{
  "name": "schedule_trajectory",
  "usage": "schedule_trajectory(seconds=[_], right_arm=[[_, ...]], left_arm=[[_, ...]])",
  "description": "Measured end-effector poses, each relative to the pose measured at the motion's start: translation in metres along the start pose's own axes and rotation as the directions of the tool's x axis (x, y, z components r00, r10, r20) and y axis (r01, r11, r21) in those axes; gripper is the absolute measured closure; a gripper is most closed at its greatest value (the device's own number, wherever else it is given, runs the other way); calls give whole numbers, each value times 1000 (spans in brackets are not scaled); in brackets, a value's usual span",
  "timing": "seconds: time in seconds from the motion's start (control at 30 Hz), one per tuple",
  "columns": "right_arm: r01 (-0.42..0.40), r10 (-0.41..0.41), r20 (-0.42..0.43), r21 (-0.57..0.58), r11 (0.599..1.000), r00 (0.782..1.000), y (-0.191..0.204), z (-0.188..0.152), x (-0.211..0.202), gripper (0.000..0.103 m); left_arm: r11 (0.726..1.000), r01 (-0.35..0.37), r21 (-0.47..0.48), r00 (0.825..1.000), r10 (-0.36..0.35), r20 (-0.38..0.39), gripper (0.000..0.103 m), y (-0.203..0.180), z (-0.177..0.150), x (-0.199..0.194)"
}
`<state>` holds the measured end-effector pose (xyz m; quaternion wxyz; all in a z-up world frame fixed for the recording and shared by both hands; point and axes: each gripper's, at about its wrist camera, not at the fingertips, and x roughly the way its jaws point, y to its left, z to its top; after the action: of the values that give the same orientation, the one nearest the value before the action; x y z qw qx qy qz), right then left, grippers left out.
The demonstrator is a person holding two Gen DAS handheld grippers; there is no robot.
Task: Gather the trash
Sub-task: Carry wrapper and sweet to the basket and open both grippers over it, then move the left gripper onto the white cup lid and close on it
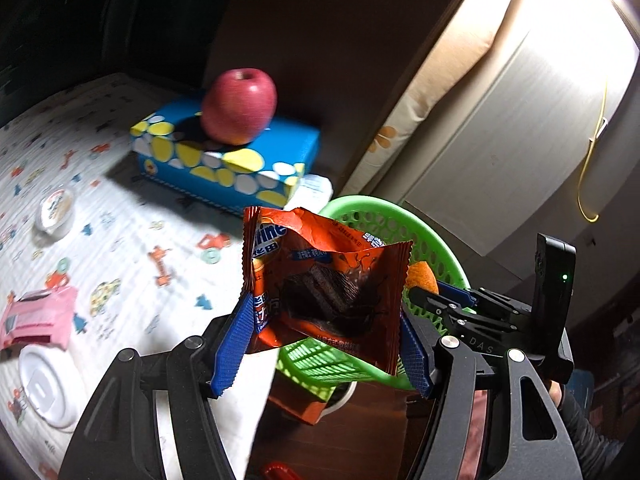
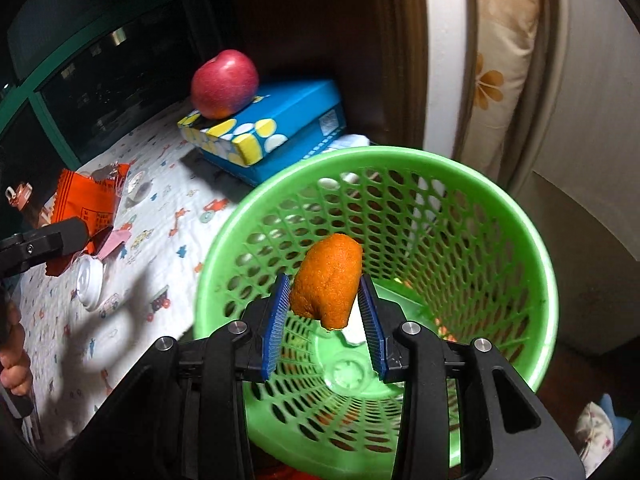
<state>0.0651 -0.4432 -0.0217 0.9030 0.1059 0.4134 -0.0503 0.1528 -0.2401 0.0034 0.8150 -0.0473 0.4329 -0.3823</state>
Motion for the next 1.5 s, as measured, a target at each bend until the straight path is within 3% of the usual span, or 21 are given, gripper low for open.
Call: schedule_trajectory(seconds=[0.1, 0.23, 0.57, 0.73, 0.83, 1.23, 1.5], right_arm=[[16, -16, 3, 20, 1000, 1000, -13, -3, -4, 65], [38, -39, 18, 51, 998, 999, -28, -8, -13, 50], [67, -75, 66, 113, 991, 995, -56, -17, -37, 38], [66, -79, 84, 146, 987, 993, -65, -20, -46, 36], [65, -79, 87, 154, 986, 993, -67, -23, -49, 36], [47, -61, 97, 148, 988, 993, -57, -21, -51, 35], [35, -48, 101, 128, 991, 994, -44, -20, -50, 29]], left_arm=[[1000, 15, 24, 1000, -15, -18, 39, -14, 1, 14], [998, 31, 54, 999, -28, -39, 39, -33, 7, 27], [994, 48, 93, 993, -37, -112, 39, -62, 8, 62], [993, 53, 104, 989, -37, -146, 39, -72, 5, 75], [993, 53, 103, 986, -36, -161, 33, -74, 3, 80], [995, 55, 89, 988, -41, -149, 22, -68, -3, 70], [997, -37, 71, 994, 44, -98, 22, -49, -14, 39]])
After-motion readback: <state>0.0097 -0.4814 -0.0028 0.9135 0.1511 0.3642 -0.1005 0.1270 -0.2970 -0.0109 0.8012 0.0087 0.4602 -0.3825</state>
